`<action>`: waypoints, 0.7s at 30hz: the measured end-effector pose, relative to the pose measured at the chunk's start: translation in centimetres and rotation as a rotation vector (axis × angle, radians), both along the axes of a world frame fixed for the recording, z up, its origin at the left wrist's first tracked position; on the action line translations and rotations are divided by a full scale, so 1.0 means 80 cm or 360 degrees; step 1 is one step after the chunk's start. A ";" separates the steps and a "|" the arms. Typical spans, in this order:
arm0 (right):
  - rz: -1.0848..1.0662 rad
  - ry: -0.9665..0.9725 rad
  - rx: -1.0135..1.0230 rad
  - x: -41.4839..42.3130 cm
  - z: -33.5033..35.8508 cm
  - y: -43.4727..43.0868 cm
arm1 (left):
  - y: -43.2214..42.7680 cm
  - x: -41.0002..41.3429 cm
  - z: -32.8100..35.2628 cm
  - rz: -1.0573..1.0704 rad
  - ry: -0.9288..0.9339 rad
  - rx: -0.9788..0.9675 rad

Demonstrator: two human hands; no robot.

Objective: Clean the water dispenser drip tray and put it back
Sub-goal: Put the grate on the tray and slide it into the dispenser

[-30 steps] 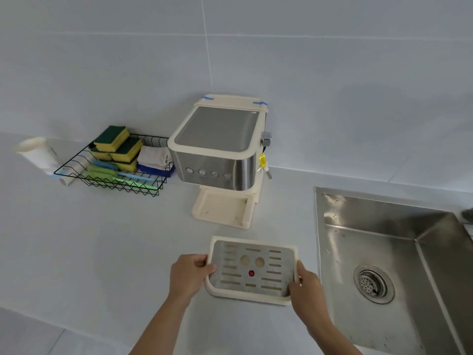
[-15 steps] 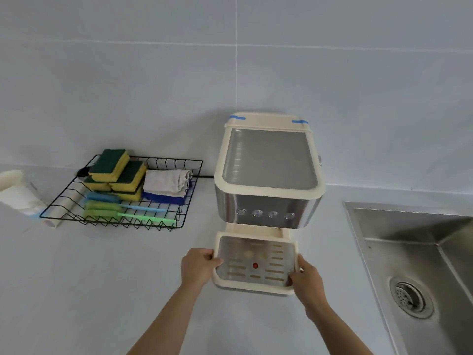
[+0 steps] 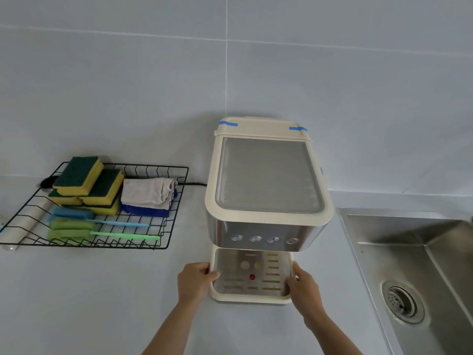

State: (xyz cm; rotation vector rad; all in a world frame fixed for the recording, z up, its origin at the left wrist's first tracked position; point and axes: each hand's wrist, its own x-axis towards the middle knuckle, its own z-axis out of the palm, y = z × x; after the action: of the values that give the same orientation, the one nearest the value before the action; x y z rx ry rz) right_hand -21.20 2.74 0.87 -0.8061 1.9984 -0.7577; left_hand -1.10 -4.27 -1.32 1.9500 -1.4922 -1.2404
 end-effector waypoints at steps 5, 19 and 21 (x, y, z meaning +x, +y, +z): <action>0.0059 0.0039 0.0038 -0.005 -0.010 -0.009 | -0.005 -0.004 -0.005 -0.0014 -0.0053 0.0014; -0.0061 -0.0150 0.0167 -0.024 -0.017 -0.050 | -0.042 -0.025 0.019 0.0002 -0.0195 0.0062; -0.0079 -0.0224 0.0195 -0.026 -0.015 -0.055 | -0.046 -0.028 0.024 0.0031 -0.0187 0.0084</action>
State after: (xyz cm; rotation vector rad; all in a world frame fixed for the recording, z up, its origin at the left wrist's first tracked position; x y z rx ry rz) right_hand -23.32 -1.66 -0.37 -0.6172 1.9242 -0.6937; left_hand -3.36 -7.96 0.59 2.0995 -1.5071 -1.1867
